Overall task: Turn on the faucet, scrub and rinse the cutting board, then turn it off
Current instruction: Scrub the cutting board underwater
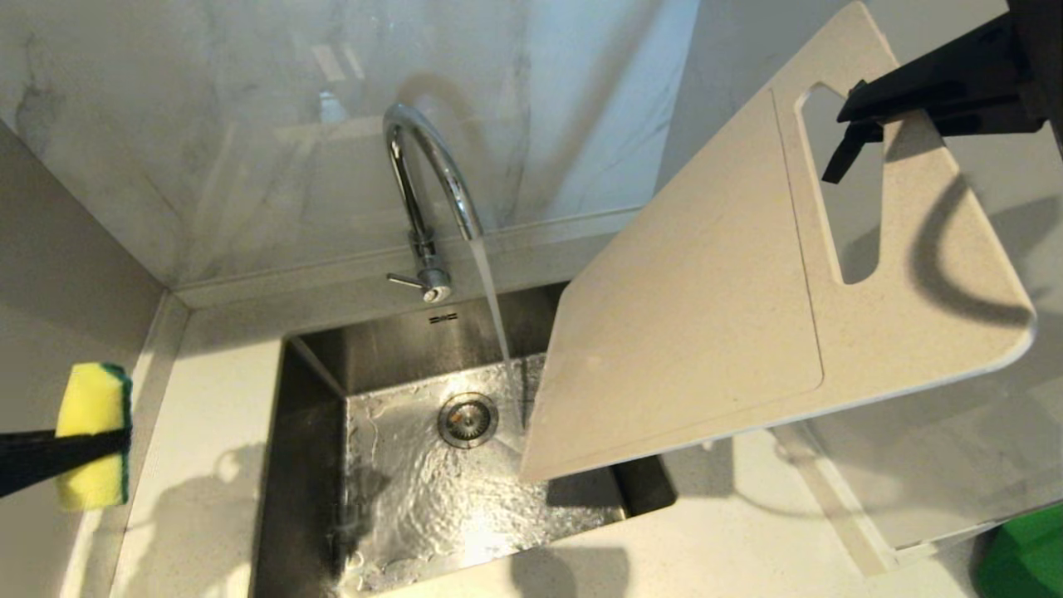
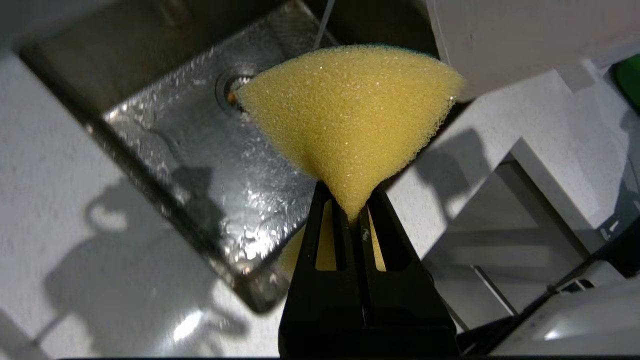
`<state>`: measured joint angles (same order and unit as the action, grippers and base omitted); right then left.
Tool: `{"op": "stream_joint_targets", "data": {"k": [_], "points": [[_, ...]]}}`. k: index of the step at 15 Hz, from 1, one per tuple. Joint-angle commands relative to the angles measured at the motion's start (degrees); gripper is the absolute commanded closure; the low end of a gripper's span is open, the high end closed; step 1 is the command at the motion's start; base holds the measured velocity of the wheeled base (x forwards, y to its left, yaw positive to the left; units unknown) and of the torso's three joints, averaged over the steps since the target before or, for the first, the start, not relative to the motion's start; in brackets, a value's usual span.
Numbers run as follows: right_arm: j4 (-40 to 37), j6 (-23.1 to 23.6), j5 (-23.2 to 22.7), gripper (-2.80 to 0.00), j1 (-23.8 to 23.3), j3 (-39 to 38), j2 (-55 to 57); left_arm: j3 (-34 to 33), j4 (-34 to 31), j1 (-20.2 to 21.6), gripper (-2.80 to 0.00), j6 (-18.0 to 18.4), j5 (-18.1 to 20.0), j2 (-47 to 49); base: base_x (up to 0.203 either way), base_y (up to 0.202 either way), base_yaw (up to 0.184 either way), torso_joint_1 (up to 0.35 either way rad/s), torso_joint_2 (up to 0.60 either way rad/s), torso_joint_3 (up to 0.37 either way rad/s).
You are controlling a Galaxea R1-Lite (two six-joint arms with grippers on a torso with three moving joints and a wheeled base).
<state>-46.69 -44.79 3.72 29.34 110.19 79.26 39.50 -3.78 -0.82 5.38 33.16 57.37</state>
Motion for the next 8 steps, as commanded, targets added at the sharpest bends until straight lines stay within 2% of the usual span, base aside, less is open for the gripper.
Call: {"op": "stream_joint_targets", "data": {"k": [1,5,8], "points": [[-0.24,-0.21,0.06,0.0,0.01,0.02,-0.16,3.61,4.81,-3.36,0.0,0.01,0.29,10.82,0.0,0.0,0.0,0.0,0.0,0.0],[-0.33,-0.21,0.06,0.0,0.01,-0.06,-0.6,9.26,6.74,-11.93,0.0,-1.57,-0.47,16.24,0.0,0.0,0.0,0.0,0.0,0.0],[-0.33,-0.21,0.06,0.0,0.01,-0.06,-0.69,16.03,6.84,-19.84,0.0,-4.54,-4.44,21.13,0.0,0.0,0.0,0.0,0.0,0.0]]}}
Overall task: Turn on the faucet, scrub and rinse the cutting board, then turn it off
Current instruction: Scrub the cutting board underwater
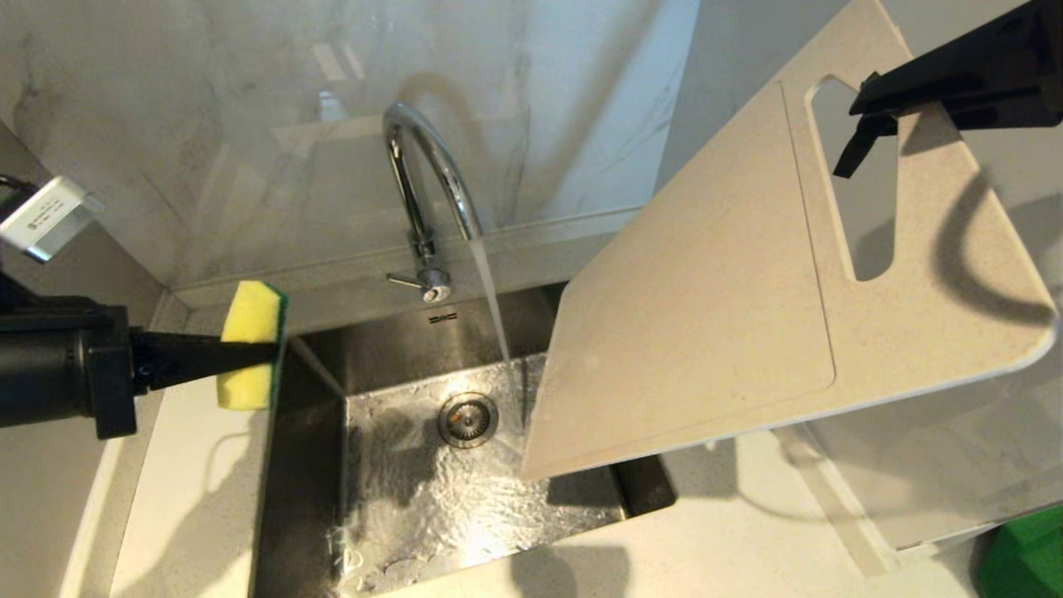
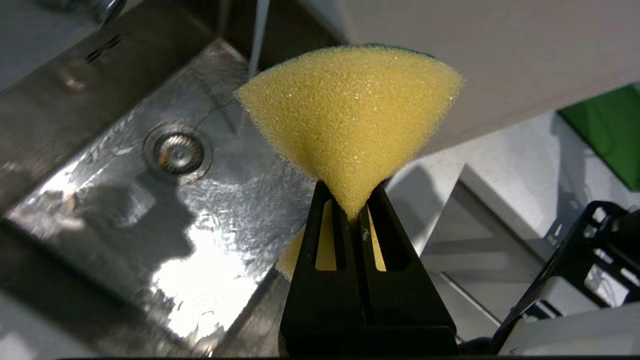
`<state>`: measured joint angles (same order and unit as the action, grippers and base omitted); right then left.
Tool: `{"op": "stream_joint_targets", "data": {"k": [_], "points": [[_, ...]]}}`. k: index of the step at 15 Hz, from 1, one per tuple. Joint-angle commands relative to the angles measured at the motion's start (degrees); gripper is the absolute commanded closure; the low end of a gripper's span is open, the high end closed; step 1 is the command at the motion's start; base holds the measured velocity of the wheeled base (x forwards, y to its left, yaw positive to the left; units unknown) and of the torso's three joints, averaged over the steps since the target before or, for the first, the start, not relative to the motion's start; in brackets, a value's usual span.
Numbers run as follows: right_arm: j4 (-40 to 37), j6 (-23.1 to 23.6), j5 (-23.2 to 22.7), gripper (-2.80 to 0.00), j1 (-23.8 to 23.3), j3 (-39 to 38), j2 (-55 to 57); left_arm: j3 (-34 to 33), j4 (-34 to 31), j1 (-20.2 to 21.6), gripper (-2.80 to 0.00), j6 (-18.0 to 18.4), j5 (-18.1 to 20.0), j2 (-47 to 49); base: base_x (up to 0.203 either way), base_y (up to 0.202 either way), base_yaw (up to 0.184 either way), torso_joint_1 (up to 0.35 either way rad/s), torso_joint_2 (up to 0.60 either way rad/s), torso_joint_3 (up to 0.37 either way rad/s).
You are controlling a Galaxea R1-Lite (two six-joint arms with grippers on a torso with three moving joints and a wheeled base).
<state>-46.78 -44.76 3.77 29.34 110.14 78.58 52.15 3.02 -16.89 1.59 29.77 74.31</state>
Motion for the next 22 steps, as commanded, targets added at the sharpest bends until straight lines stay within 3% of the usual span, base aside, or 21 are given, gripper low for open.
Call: {"op": "stream_joint_targets", "data": {"k": [1,5,8,13,16,22], "points": [[-0.25,-0.24,0.01,0.0,0.01,-0.02,-0.01,5.57,0.05,-5.76,0.0,-1.48,-2.07,5.82,0.0,0.0,0.0,0.0,0.0,0.0],[-0.25,-0.59,-0.08,0.0,0.01,-1.07,-0.09,12.23,0.93,-11.02,0.0,-3.55,-3.44,12.56,0.0,0.0,0.0,0.0,0.0,0.0],[-0.25,-0.59,-0.08,0.0,0.01,-1.27,-0.01,16.62,5.24,-14.07,0.0,-5.71,-5.35,18.93,0.0,0.0,0.0,0.0,0.0,0.0],[0.02,-0.51,-0.08,0.0,0.01,-1.33,-0.01,26.36,7.24,-23.04,0.0,-11.31,-8.57,25.58,0.0,0.0,0.0,0.0,0.0,0.0],[0.28,-0.51,-0.24,0.0,0.01,-1.33,-0.27,30.05,7.34,-27.99,0.0,-12.11,-11.75,29.01,0.0,0.0,0.0,0.0,0.0,0.0],[0.28,-0.59,-1.04,0.0,0.01,-1.25,-0.62,35.55,7.35,-31.35,0.0,-12.13,-12.74,34.75,0.0,0.0,0.0,0.0,0.0,0.0]]}}
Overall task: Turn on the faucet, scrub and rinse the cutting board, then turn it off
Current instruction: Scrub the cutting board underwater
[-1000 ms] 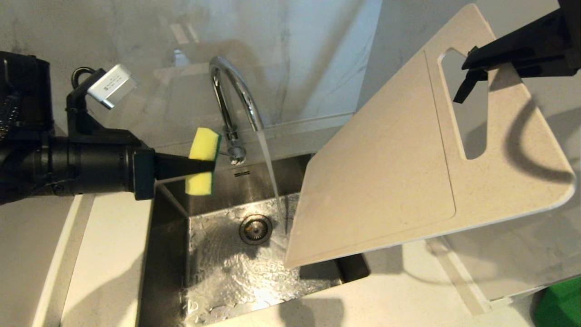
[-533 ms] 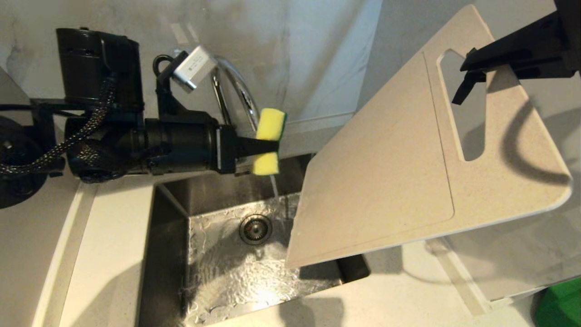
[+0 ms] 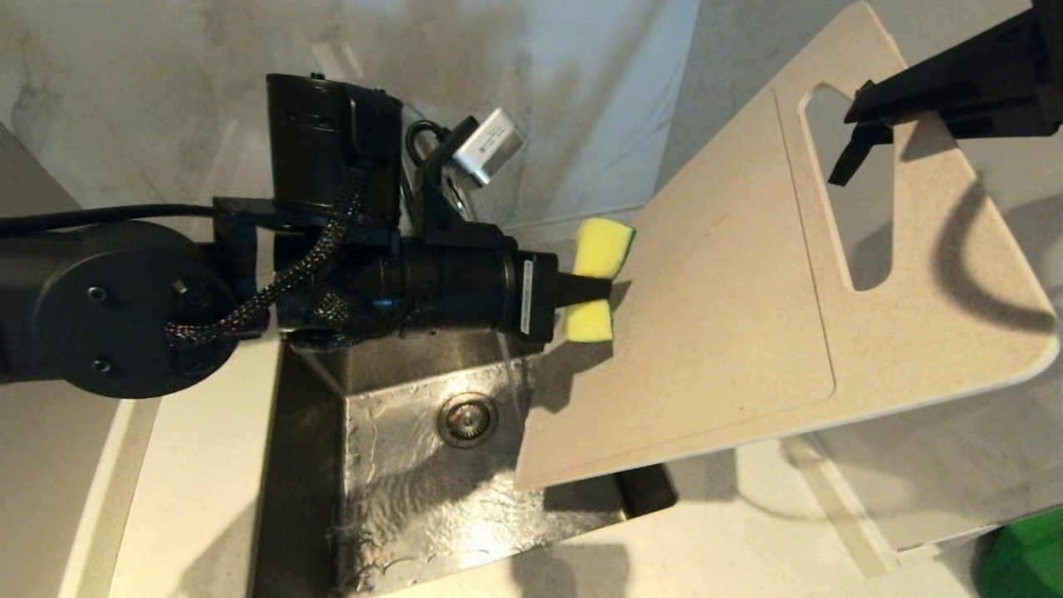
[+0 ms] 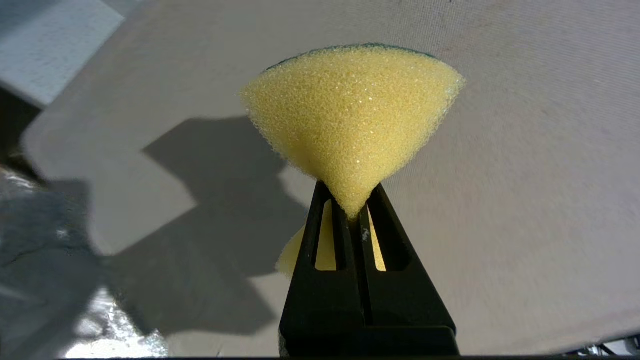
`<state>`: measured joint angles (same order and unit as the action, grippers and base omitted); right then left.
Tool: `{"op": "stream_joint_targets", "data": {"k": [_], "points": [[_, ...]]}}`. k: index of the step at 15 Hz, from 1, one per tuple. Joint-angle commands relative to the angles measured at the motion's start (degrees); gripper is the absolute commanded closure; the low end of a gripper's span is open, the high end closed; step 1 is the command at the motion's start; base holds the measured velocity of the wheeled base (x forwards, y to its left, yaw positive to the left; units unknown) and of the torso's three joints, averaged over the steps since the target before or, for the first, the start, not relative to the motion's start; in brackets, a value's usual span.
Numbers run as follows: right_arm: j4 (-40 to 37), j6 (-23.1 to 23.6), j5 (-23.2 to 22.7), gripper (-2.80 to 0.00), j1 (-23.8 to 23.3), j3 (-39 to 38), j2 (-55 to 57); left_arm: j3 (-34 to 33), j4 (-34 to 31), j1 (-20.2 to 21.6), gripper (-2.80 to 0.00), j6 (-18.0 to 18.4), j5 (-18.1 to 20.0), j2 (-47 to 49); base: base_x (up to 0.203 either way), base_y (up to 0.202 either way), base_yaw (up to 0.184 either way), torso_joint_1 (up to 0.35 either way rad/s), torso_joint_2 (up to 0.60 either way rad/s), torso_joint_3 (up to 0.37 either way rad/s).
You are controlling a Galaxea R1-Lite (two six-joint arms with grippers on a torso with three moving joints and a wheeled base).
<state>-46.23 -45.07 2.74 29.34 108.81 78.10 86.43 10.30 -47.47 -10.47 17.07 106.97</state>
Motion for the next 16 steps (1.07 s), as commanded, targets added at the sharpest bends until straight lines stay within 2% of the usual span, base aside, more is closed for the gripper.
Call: {"op": "stream_joint_targets", "data": {"k": [1,9,12,16], "points": [[-0.27,-0.28,-0.02,0.0,0.01,0.05,-0.3,1.46,0.07,-1.21,0.0,-0.08,-0.28,2.62,0.0,0.0,0.0,0.0,0.0,0.0],[0.52,-0.55,-0.81,0.0,0.01,0.32,-1.14,-2.84,0.09,-3.72,0.0,-1.84,-0.28,3.27,0.0,0.0,0.0,0.0,0.0,0.0],[0.7,-0.55,-0.81,0.0,0.01,0.34,-1.55,-8.45,1.29,-3.68,0.0,-1.91,-0.28,2.62,0.0,0.0,0.0,0.0,0.0,0.0],[0.79,-0.47,-1.6,0.0,0.01,0.34,-2.08,-17.54,6.5,-3.56,0.0,-1.92,-0.37,1.02,0.0,0.0,0.0,0.0,0.0,0.0]]}}
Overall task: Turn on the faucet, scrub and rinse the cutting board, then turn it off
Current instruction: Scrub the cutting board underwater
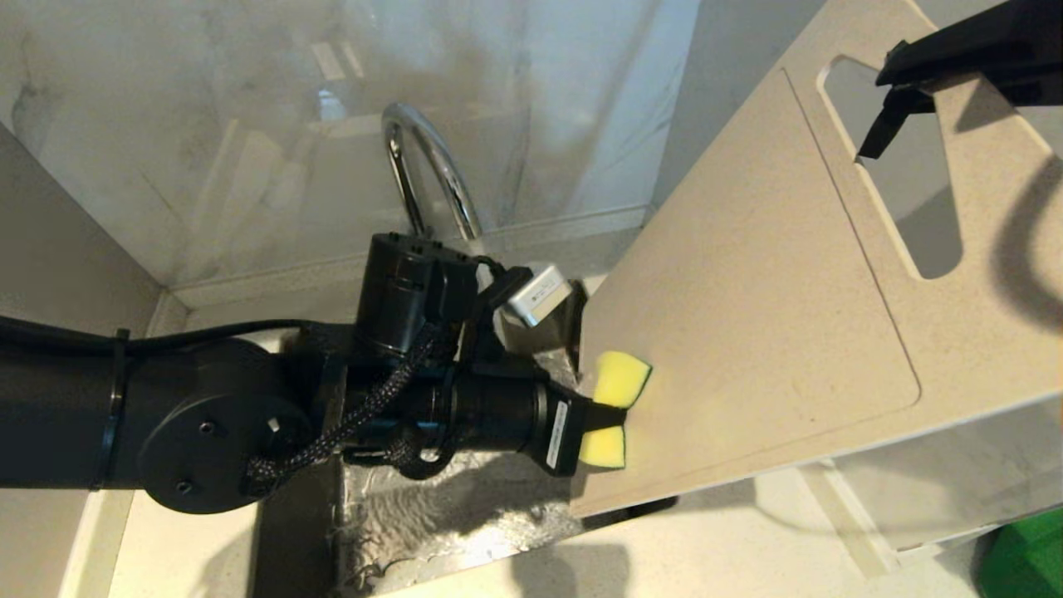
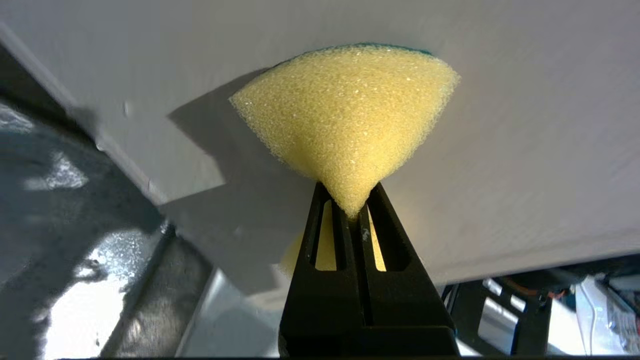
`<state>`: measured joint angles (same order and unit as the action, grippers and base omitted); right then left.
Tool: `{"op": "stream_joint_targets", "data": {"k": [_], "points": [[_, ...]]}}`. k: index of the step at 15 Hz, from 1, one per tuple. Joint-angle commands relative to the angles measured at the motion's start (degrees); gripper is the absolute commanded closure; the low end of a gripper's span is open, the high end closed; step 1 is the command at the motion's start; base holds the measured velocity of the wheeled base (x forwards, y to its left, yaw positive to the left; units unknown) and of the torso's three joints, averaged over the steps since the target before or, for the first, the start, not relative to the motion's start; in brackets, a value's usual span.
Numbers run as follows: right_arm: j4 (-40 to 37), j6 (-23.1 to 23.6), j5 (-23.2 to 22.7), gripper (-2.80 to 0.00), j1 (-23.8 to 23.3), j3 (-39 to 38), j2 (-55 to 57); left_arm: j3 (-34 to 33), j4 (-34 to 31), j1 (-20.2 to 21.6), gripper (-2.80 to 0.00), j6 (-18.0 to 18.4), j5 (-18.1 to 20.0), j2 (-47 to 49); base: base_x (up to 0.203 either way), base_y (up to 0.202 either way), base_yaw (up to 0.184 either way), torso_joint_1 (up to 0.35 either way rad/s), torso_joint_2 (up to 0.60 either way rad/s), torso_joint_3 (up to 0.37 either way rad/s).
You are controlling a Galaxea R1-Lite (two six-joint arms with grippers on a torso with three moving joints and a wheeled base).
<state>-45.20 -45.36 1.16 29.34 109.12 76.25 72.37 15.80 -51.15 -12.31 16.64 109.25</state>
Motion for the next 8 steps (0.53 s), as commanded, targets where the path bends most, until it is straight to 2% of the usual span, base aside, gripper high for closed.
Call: {"op": "stream_joint_targets", "data": {"k": [1,8], "points": [[-0.24,-0.23,-0.02,0.0,0.01,0.01,-0.22,-5.77,1.86,0.16,0.0,-0.08,0.06,-1.97,0.0,0.0,0.0,0.0,0.0,0.0],[-0.41,-0.08,-0.1,0.0,0.01,-0.12,-1.28,-26.72,11.45,0.23,0.0,0.0,-0.1,-8.13,0.0,0.0,0.0,0.0,0.0,0.0]]}}
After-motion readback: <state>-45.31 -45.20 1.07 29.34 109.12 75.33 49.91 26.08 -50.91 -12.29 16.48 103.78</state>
